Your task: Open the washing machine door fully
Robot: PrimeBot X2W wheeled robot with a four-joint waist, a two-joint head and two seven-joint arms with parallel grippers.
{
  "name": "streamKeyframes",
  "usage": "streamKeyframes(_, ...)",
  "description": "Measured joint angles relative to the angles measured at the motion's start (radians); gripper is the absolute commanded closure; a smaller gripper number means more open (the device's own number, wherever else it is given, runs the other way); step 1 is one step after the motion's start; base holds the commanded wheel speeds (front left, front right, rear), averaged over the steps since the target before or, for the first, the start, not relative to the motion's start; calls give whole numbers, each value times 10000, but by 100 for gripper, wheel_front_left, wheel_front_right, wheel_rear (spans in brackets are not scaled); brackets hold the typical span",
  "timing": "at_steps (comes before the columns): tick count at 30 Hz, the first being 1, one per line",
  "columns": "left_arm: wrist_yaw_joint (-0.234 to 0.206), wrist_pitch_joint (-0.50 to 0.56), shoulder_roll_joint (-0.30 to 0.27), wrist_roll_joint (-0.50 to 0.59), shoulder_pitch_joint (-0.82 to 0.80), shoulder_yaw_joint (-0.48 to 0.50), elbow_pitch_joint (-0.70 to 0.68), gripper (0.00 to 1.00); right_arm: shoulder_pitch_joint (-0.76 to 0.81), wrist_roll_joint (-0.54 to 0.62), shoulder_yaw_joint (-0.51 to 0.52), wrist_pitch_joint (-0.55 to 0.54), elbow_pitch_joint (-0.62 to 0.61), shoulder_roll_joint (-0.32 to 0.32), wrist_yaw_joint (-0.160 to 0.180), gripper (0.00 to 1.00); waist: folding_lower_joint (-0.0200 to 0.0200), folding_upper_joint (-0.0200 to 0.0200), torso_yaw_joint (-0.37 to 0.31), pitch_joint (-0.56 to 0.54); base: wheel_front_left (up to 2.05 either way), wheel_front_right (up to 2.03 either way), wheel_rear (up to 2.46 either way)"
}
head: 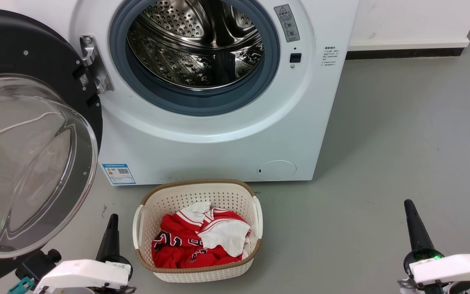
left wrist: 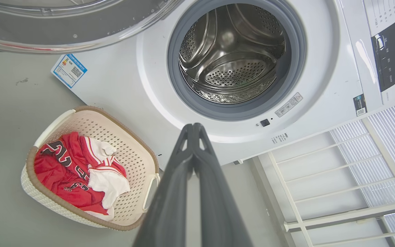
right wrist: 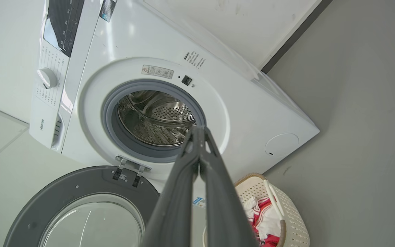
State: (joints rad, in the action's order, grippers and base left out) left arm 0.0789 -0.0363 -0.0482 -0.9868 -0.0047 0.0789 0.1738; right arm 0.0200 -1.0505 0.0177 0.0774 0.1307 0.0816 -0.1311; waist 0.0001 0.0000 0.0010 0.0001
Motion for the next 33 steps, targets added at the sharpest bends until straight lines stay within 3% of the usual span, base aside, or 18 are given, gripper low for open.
streamKeyframes(33, 268, 828, -6, -3413, -525, 201, 399, 100, -626, -3271, 270, -846, 617, 10, 2, 100, -1, 0, -5, 15, 0, 0, 0)
